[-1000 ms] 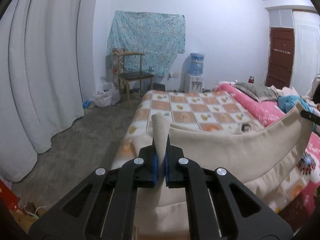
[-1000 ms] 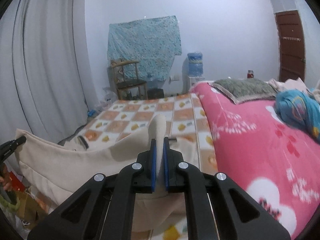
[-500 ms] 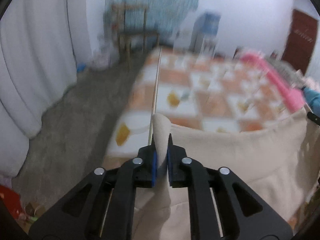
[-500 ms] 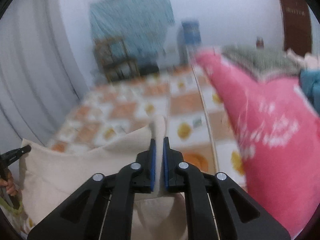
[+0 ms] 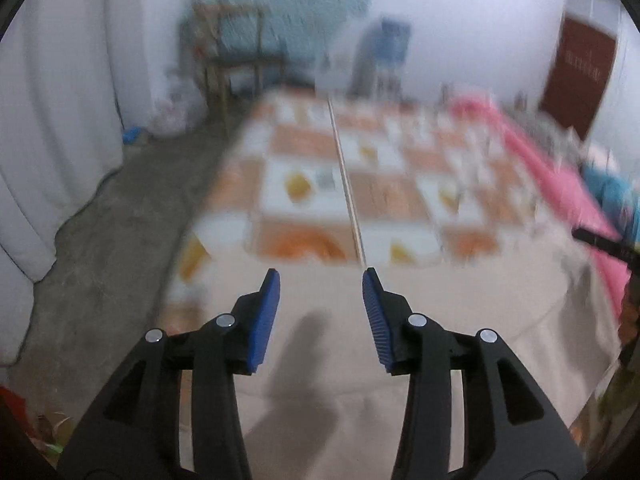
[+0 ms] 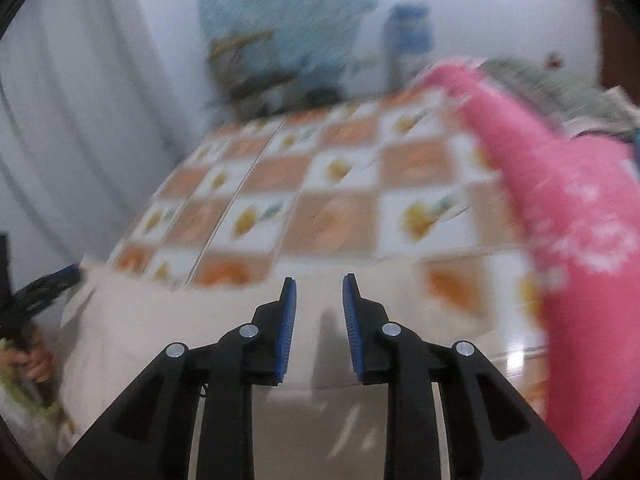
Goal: Fold large clothes
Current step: 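Fold the lifted jacket half over the other half with both tools, then release the jacket and pull both open tools back from the fold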
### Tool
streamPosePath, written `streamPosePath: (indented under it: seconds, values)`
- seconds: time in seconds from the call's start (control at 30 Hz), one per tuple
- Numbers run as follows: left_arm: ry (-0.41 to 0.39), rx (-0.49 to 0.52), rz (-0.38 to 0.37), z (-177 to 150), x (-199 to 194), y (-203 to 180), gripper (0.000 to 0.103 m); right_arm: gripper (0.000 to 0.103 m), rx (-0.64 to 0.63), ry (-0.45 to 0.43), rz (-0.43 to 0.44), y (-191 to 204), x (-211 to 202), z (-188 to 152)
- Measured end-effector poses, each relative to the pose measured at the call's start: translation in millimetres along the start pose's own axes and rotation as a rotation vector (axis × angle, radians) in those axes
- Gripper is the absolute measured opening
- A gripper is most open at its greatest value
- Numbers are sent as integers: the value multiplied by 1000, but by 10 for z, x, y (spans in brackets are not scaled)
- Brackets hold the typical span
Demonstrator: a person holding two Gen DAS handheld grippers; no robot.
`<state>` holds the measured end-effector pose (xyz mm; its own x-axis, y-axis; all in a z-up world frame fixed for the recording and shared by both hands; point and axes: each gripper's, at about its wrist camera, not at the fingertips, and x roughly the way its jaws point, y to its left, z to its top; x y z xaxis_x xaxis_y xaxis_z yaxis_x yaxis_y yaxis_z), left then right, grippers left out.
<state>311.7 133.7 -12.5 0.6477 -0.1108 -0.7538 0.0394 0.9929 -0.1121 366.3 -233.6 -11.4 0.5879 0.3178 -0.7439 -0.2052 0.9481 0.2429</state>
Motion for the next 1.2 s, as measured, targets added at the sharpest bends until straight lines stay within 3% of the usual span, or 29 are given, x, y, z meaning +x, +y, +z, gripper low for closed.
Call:
streamPosePath:
  seconds: [0.1, 0.17, 0.3, 0.4, 0.5, 0.57, 0.63, 0.73, 0.83, 0.93, 1.0, 1.1, 1.2]
  values:
    - [48, -108, 17, -97, 182, 174, 41, 24, 61, 99, -42, -168, 201, -152]
    - [42, -137, 23, -163, 52, 287, 41, 24, 132, 92, -50, -378, 47, -273]
    - [-10, -86, 71, -282, -358, 306, 41, 24, 146, 46, -184, -493, -472, -472]
    - [-52, -5, -11, -371, -598, 124, 42, 26, 94, -15, -135, -296, -832, -630]
    - [-33, 50, -75, -618, -734, -93, 47, 39, 35, -21, -74, -114, -967, -855]
    - [-2, 43, -61, -806, -682, -137, 47, 40, 38, 15, -81, -130, -885, -1044]
    - [35, -4, -20, -982, -562, -46, 47, 40, 123, 100, -89, -336, -707, -1284]
    - [15, -26, 20, -1093, -613, 79, 42, 36, 175, 75, -66, -424, -809, -1332]
    - [-32, 0, 16, -1062, -836, 18, 43, 39, 126, 26, -141, -230, -1080, -1248]
    - [-95, 100, -9, -1079, -1065, -266, 48, 50, 70, -2, -137, 24, -1136, -1236]
    - [-117, 151, -60, -1109, -1108, -522, 50, 51, 26, 2, -102, 282, -1028, -1269]
    - [-107, 187, -61, -1174, -957, -837, 50, 57, -3, 28, -44, 601, -793, -1372]
    - [-48, 152, -66, -1264, -681, -968, 50, 73, -98, 61, -152, 862, -524, -1572]
